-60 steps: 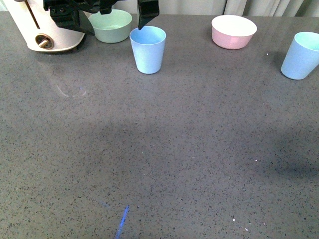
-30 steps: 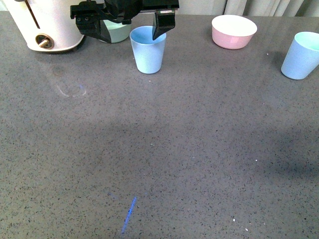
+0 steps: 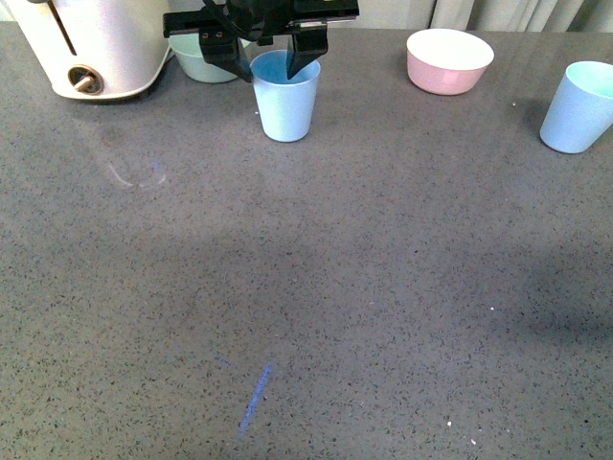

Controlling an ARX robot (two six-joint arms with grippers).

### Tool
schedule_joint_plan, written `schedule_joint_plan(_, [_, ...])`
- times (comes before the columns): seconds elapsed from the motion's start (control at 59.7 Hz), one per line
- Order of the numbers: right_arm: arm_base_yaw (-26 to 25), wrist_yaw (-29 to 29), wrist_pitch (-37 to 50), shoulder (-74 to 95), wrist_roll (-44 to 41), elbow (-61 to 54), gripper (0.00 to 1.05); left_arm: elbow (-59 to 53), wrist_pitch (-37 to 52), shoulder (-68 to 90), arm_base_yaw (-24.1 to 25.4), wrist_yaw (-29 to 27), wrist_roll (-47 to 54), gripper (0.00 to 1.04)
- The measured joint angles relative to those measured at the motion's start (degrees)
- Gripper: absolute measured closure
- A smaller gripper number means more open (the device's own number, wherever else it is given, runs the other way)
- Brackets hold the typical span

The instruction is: Stack blue cups with both arms

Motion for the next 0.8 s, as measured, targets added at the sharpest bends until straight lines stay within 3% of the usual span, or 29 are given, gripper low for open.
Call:
schedule_joint_plan(0.302, [0.00,0.00,0.00,0.00,-0.02,0.00,0.09,0.22,-0.72,0.02,-0.70,0.83,-1.92,1.02])
schedule_joint_plan(0.804, [0.00,0.00,0.00,0.00,0.00,0.00,0.09,-5.03,-1.77,-6.78,-1.97,4.76,-9.14,1.03])
